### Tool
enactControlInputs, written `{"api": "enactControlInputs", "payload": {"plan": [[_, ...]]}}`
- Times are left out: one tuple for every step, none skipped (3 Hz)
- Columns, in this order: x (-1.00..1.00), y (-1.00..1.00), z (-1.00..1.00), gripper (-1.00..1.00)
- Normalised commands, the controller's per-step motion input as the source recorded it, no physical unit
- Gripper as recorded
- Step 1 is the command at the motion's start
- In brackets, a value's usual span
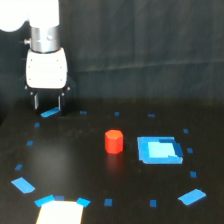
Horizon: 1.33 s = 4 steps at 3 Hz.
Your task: Pick up the red object from the table
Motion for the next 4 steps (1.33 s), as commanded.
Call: {"api": "enactControlInputs", "payload": {"plan": [[1.00,-0.62,-0.49,1.00],[1.00,-1.00,-0.27,1.00],[1.00,0.05,-1.00,1.00],[1.00,0.01,-1.00,1.00]]}}
